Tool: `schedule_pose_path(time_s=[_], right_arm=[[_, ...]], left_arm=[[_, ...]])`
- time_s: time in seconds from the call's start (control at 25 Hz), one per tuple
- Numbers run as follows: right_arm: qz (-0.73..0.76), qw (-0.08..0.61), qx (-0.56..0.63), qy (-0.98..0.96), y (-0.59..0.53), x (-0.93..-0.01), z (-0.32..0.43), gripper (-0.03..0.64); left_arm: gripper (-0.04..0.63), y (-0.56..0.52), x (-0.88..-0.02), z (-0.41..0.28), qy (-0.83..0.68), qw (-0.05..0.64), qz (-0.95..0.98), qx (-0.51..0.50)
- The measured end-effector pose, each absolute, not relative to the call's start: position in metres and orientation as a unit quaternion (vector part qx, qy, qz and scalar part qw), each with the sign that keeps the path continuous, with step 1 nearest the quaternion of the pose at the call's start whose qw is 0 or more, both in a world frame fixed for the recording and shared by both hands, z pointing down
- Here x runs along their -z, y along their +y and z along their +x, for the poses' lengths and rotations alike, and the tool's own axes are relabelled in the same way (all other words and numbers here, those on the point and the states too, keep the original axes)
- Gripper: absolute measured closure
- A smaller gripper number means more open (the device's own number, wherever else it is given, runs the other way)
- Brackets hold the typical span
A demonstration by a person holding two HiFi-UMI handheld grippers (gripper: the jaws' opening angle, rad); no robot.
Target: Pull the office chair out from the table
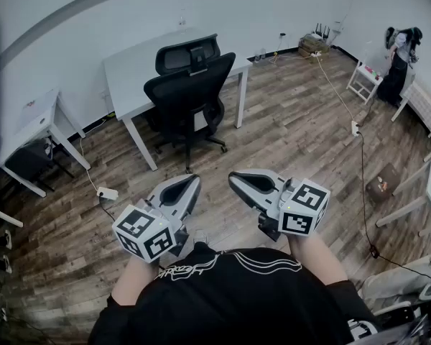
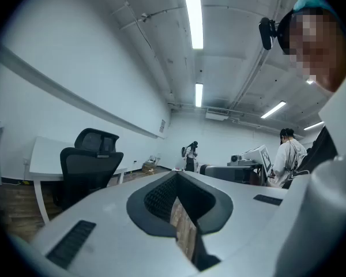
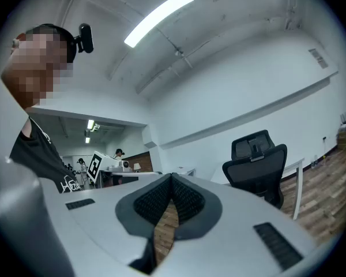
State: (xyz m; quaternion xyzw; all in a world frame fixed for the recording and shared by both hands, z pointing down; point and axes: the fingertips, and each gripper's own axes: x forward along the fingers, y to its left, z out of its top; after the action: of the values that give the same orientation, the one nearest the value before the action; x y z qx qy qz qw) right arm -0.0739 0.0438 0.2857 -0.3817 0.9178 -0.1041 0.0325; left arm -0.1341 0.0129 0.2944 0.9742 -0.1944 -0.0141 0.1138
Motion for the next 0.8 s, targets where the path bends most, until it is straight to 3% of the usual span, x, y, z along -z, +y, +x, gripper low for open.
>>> schedule_pose_path(time_s=[0.8], right_arm=[[-0.402, 0.04, 0.155, 0.902, -0.02, -0.317, -0.066, 0.58]], left_arm=[[0.589, -0.056, -0.33, -0.122, -0.203, 0.058, 0.977, -0.042]])
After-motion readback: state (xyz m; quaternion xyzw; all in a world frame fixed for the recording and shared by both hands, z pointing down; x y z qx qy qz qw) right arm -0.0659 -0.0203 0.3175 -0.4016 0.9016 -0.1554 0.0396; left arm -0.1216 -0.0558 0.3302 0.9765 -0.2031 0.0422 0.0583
